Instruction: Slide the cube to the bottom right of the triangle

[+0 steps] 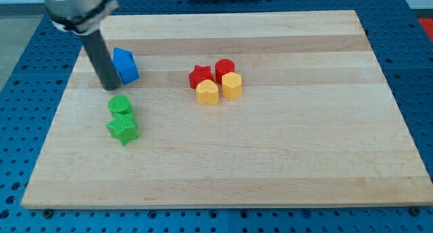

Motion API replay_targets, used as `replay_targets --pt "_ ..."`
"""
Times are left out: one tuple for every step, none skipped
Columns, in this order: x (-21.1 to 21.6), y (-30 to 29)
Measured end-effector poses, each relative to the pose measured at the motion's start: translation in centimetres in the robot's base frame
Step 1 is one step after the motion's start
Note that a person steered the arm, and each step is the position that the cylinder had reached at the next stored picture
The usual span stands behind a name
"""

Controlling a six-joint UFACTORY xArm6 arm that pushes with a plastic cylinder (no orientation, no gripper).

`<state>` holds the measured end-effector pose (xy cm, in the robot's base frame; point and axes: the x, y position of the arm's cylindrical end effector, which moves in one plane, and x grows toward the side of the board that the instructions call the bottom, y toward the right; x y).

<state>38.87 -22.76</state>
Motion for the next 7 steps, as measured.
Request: replay_targets --pt "-6.4 -1.9" --pt "-7.9 -2.5" --pt "-4.4 -2.5" --pt "-0.3 -2.5" --pt "1.6 0.0" --pt "1.7 3.6" --pt "0.9 4.9"
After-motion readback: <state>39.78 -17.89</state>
